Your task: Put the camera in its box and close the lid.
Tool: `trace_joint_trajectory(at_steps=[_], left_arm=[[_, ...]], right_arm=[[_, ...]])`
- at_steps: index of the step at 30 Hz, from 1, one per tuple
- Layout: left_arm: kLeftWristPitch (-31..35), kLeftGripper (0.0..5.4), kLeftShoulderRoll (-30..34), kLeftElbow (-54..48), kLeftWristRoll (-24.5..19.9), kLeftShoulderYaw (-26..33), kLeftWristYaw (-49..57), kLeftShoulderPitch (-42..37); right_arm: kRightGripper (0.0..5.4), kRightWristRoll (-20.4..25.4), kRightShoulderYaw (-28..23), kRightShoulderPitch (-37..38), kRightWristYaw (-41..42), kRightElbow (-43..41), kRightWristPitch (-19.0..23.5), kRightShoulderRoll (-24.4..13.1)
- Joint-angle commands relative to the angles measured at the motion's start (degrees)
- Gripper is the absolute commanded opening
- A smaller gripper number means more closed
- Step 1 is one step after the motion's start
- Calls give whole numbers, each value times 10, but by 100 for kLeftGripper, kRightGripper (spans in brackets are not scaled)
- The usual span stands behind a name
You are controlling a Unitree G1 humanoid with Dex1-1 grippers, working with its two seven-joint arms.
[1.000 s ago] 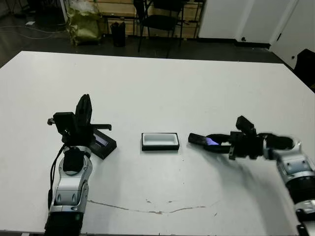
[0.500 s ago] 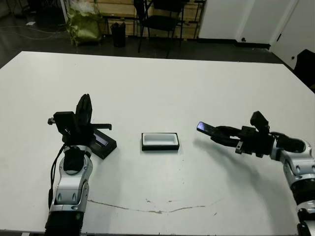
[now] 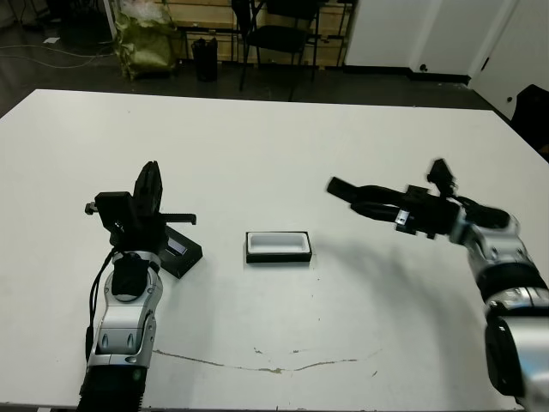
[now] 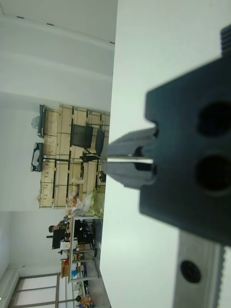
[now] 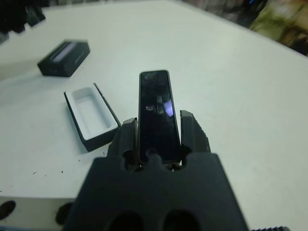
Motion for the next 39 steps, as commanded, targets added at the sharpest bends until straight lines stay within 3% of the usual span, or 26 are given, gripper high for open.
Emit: trace_joint_trajectory(at_steps=[1, 5, 12, 22, 31, 37, 39], left_arm=[[5, 0, 1, 6, 0, 1, -1, 3], [4, 0, 0, 7, -2, 3, 0, 3], [-1, 0, 0, 13, -5, 5, -3, 3], [-10, 0, 0, 18, -2, 4, -3, 4], [-22, 0, 5, 28, -5, 6, -13, 2], [-19, 0, 2, 28, -3, 5, -9, 2], [-22, 0, 2, 30, -4, 5, -10, 2]], right_arm=[[73, -40, 35, -21, -28, -28, 10, 14], [72, -72, 76, -22, -43, -120, 67, 16], [72, -77, 111, -18, -28, -140, 81, 35], [72, -7, 64, -33, 78, -5, 56, 82], [72, -12, 50, -55, 108, 53, 54, 84], [72, -20, 50, -69, 139, 68, 25, 85], [72, -23, 51, -74, 141, 75, 38, 84]])
